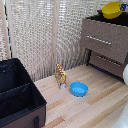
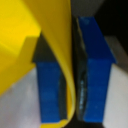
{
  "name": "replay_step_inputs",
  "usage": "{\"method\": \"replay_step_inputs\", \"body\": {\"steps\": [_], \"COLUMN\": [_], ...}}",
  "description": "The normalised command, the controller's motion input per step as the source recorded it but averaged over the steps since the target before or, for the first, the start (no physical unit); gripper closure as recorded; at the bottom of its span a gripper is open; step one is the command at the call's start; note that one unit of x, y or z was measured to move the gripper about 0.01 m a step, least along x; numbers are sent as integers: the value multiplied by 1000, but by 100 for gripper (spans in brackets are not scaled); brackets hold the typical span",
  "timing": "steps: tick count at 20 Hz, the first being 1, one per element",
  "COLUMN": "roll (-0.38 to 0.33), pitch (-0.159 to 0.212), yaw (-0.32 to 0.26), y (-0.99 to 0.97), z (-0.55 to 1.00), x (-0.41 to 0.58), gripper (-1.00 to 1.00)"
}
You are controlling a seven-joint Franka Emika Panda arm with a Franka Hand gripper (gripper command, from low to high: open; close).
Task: Kindly move your gripper toward the top drawer's handle. With caution, hold the handle robustly using your gripper and pull open the top drawer. Let the handle go. Relocate your gripper to the bowl placed in the background. Gently hold the bowl using your gripper. Bring the gripper and the bowl to the ajar drawer. Softly release the bowl into it.
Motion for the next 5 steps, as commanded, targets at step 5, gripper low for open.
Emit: {"method": "replay_step_inputs", "body": {"steps": [5], "roll": [16], "pitch": [76], "yaw": [-3], "y": [-27], "z": [134], "x": [63], "gripper": [-100]}}
